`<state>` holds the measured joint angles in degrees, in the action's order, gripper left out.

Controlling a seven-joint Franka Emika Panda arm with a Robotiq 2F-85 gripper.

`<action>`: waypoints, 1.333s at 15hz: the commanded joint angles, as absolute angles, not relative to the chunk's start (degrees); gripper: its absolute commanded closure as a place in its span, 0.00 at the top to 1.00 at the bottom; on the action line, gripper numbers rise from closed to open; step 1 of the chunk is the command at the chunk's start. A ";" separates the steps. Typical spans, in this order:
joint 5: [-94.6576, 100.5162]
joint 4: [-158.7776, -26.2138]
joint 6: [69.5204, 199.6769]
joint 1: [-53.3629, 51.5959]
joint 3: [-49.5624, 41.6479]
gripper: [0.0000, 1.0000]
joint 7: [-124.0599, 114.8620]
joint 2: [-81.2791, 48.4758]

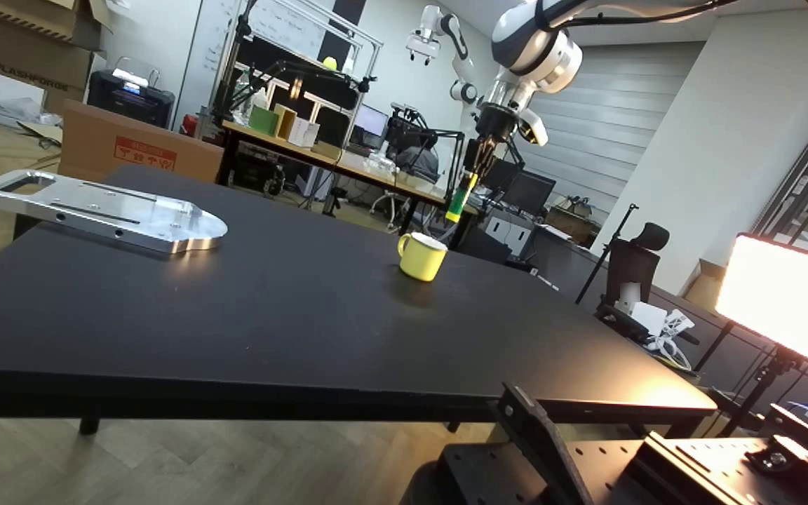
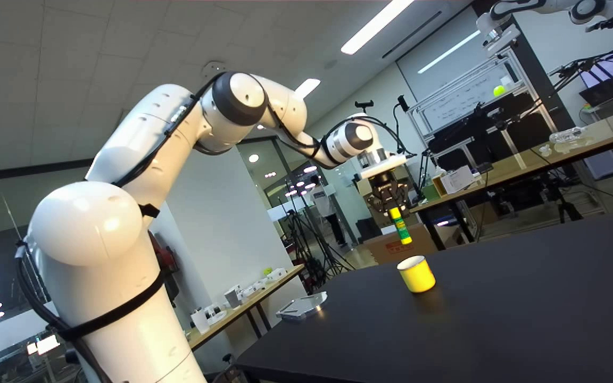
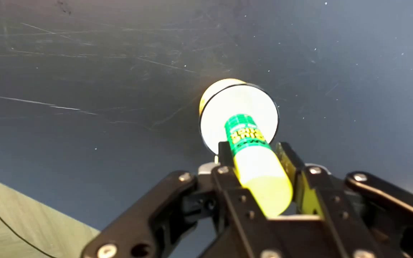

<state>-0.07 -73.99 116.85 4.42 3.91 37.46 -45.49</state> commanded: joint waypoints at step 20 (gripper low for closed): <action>-0.68 -112.45 142.29 7.98 7.47 0.09 47.21 -27.27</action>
<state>-1.16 -111.60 145.04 8.17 8.54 48.80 -30.33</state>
